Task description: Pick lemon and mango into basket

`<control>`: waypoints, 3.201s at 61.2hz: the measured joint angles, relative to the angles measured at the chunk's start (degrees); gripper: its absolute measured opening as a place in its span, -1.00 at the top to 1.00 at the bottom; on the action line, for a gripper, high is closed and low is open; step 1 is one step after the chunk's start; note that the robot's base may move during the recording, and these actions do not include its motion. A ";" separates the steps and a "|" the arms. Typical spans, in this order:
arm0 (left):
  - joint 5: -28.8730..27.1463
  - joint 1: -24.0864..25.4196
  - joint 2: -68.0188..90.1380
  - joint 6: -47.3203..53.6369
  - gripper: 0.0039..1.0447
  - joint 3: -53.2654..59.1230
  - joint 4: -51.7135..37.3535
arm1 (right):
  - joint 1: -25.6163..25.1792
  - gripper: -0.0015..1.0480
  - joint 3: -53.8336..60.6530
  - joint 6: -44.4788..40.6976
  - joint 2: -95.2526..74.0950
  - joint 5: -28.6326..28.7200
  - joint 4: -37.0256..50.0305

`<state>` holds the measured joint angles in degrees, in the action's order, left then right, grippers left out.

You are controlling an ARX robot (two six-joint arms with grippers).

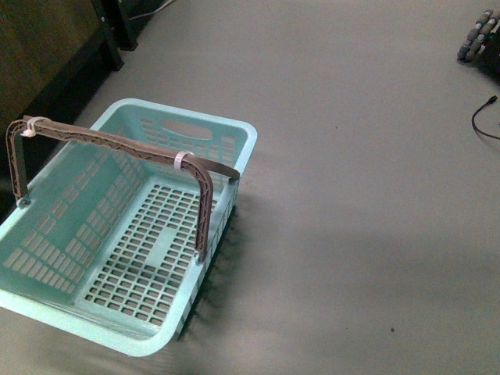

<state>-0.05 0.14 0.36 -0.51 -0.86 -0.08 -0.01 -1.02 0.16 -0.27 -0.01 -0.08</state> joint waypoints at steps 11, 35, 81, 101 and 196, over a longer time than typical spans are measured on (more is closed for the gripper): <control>0.00 0.00 0.00 0.00 -0.87 0.00 0.00 | 0.00 -0.83 0.00 0.00 0.00 0.00 0.00; 0.02 0.00 0.00 0.00 -0.87 0.00 0.00 | 0.00 -0.83 0.00 0.00 0.00 0.00 0.00; 10.01 3.15 83.76 -55.39 -0.87 -21.44 -24.74 | 0.00 -0.83 0.00 0.00 0.00 0.00 0.00; 2.60 -5.64 109.53 -67.14 -0.87 -37.40 -29.57 | 0.00 -0.83 0.00 0.00 0.00 0.00 0.00; 3.08 -8.83 107.93 -75.95 0.90 -43.63 -27.54 | 0.00 -0.83 0.00 0.00 0.00 0.00 0.00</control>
<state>3.03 -8.69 108.29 -76.47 -44.49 -27.62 -0.01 -1.02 0.16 -0.27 -0.01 -0.08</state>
